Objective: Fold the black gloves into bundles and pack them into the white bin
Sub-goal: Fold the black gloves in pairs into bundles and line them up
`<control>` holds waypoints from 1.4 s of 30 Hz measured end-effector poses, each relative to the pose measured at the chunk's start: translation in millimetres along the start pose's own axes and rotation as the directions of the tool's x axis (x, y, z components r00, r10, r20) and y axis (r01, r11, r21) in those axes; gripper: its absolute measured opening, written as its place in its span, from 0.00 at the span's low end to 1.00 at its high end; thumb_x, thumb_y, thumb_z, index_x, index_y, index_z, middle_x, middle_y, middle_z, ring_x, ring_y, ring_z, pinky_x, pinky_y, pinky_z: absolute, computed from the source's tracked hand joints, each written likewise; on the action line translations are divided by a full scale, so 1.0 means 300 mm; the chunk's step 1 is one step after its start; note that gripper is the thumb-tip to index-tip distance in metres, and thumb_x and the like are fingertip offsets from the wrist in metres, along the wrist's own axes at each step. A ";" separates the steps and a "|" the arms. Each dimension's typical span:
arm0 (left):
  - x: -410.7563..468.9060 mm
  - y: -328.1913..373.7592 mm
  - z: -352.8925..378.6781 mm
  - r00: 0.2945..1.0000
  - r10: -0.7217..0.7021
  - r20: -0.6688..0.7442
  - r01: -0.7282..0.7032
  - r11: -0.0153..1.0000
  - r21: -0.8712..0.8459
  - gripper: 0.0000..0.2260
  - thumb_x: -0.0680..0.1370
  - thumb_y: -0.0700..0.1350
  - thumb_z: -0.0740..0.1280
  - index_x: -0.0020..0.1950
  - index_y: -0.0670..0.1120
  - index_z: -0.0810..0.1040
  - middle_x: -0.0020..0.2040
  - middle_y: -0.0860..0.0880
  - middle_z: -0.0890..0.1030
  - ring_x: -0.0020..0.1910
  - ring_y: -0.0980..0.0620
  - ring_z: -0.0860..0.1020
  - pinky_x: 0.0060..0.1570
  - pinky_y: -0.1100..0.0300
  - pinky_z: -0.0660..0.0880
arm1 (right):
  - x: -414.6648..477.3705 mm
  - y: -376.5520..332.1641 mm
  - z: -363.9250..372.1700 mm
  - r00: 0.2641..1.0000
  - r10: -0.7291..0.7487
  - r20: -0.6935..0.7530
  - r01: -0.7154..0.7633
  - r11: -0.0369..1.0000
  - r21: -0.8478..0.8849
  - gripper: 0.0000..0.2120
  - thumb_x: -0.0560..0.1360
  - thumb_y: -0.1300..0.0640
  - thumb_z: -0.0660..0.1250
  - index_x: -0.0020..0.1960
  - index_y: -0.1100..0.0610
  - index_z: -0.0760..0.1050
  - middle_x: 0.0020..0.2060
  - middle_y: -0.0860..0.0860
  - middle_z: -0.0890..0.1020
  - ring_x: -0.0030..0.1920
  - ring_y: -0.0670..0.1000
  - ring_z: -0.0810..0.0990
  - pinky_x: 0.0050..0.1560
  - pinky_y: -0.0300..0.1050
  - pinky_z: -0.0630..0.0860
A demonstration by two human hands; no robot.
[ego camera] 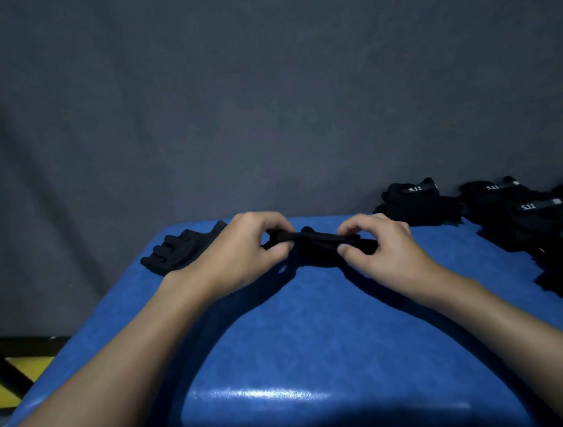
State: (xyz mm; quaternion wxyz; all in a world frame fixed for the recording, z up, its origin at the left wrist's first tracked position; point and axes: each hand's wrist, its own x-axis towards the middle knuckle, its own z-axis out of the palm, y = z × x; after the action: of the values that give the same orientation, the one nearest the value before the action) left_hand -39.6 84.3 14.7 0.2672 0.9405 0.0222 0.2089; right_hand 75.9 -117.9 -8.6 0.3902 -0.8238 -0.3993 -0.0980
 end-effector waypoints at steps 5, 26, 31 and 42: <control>0.003 0.079 -0.008 0.982 0.055 -0.183 -0.105 0.955 -0.277 0.07 0.76 0.38 0.71 0.47 0.51 0.83 0.43 0.55 0.84 0.45 0.56 0.82 0.54 0.56 0.78 | 0.004 -0.052 -0.017 0.987 -0.160 -0.027 0.162 0.977 0.141 0.06 0.73 0.59 0.71 0.47 0.49 0.79 0.40 0.41 0.82 0.46 0.42 0.80 0.54 0.41 0.73; 0.034 0.070 0.085 0.971 -0.204 -0.128 0.162 0.947 -0.279 0.11 0.77 0.48 0.71 0.58 0.53 0.75 0.50 0.55 0.80 0.49 0.55 0.80 0.45 0.61 0.74 | -0.066 0.009 -0.063 0.939 0.263 0.223 -0.286 0.955 0.081 0.05 0.75 0.57 0.70 0.45 0.47 0.79 0.47 0.47 0.79 0.41 0.38 0.75 0.47 0.36 0.69; 0.004 0.102 0.112 0.984 -0.050 0.171 0.056 0.998 -0.029 0.07 0.80 0.50 0.68 0.57 0.53 0.81 0.49 0.59 0.82 0.46 0.68 0.78 0.49 0.68 0.74 | -0.136 -0.007 -0.110 0.982 0.029 0.189 -0.052 0.992 0.114 0.04 0.71 0.50 0.73 0.43 0.46 0.79 0.43 0.42 0.77 0.47 0.43 0.76 0.48 0.40 0.71; -0.014 0.071 0.141 0.950 -0.046 0.309 0.001 0.990 0.142 0.17 0.81 0.55 0.63 0.69 0.54 0.74 0.66 0.59 0.77 0.66 0.59 0.73 0.62 0.65 0.66 | -0.210 -0.029 -0.036 0.927 -0.189 0.324 0.252 0.953 -0.168 0.25 0.68 0.31 0.59 0.59 0.42 0.79 0.46 0.37 0.71 0.50 0.38 0.67 0.58 0.37 0.60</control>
State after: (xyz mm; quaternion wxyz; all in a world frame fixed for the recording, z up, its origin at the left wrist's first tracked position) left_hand -27.8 44.7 -8.5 0.2030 0.9777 0.0057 0.0527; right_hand 29.6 -159.0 -26.3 0.2229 -0.8146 -0.5328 -0.0543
